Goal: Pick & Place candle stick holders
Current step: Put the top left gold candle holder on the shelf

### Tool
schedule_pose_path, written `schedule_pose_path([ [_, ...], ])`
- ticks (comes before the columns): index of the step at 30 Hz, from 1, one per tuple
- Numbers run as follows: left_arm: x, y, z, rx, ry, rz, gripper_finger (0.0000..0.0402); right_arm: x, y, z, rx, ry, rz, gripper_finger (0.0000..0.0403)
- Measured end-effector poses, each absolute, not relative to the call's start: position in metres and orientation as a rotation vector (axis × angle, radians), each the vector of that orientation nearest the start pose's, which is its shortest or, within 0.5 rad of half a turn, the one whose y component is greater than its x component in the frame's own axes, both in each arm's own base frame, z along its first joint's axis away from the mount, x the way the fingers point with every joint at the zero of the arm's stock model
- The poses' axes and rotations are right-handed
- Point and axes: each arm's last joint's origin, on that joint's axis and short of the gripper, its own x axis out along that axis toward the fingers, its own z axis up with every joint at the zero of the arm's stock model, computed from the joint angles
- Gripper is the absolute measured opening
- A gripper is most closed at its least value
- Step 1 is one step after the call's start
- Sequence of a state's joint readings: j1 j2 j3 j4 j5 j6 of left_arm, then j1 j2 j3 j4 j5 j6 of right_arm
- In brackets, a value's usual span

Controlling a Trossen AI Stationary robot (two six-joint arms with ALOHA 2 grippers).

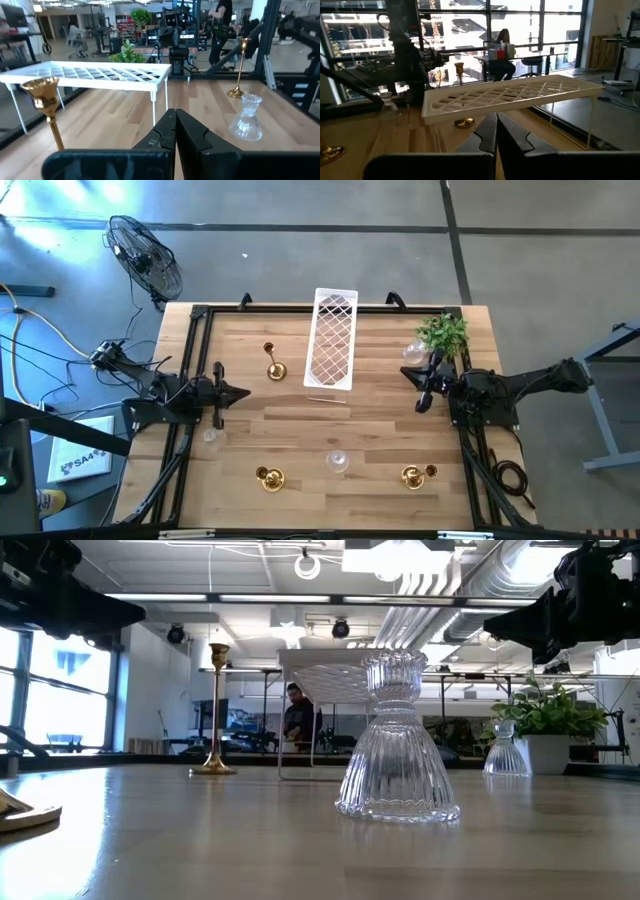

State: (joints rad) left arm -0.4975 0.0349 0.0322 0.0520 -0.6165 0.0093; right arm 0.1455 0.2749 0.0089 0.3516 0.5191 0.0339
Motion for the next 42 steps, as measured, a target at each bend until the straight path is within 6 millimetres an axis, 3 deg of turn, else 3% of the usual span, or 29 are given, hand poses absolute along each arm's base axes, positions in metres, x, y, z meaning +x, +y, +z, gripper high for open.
schedule_pose_path([
  [6,0.0894,-0.0301,0.1766,-0.035,-0.043,0.099,0.0,0.1117,0.0023,0.1766,0.136,-0.102,-0.353,0.0005],
  [14,0.0895,-0.0313,0.1766,-0.087,-0.044,0.053,0.0,0.1116,0.0024,0.1776,0.076,-0.101,-0.351,0.0005],
  [18,0.0893,-0.0292,0.1767,-0.161,-0.052,0.124,0.0,0.1117,0.0027,0.1777,0.074,-0.101,-0.339,0.0005],
  [26,0.0886,-0.0258,0.1768,-0.061,-0.047,0.247,0.0008,0.1114,0.0019,0.1785,0.018,-0.098,-0.371,0.0005],
  [34,0.0884,-0.0249,0.1768,-0.159,-0.061,0.275,0.0079,0.1113,0.001,0.1753,0.034,-0.07,-0.404,0.002],
  [42,0.0878,-0.0229,0.1772,-0.197,-0.075,0.347,0.0186,0.1115,0.001,0.172,0.109,-0.054,-0.403,0.009],
])
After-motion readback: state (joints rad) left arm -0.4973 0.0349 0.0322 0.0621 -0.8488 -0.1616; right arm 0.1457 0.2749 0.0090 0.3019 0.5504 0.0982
